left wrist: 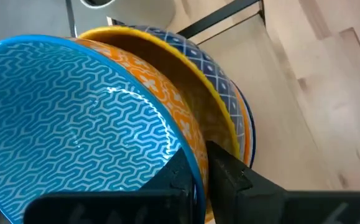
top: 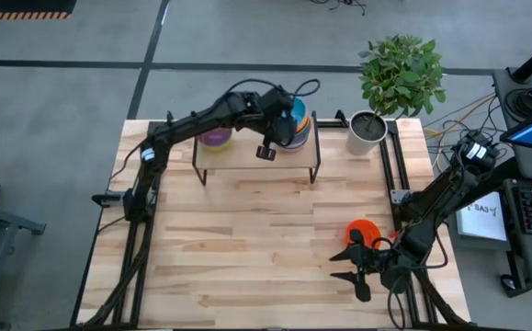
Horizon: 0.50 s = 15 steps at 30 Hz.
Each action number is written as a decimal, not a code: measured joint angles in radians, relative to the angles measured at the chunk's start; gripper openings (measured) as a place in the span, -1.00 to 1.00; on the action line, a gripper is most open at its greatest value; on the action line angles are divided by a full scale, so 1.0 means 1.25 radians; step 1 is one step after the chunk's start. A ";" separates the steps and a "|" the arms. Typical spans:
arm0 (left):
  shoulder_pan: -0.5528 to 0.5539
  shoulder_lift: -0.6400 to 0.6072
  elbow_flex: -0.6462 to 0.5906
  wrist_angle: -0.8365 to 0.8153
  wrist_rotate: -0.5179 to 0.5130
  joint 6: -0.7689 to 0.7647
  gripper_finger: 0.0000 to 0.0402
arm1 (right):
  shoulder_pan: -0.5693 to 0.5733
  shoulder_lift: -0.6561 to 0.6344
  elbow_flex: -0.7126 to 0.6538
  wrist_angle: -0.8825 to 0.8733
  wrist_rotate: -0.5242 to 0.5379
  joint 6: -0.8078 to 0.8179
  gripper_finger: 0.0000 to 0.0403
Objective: Place and stack bowls onto a shelf
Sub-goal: Stack the yellow bowl on the top of the blue bowl on the shelf
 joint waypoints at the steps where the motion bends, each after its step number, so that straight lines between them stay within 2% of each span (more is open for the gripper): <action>1: 0.003 0.000 -0.001 0.001 0.000 -0.007 -0.96 | 0.000 0.000 0.000 -0.001 0.000 -0.001 -0.05; 5: 0.011 0.000 -0.003 0.002 0.000 -0.026 -0.90 | 0.000 0.000 0.000 -0.001 0.001 -0.009 -0.05; 15: 0.007 0.000 -0.003 0.003 0.000 -0.033 -0.51 | 0.000 0.000 0.000 -0.001 0.001 -0.008 -0.05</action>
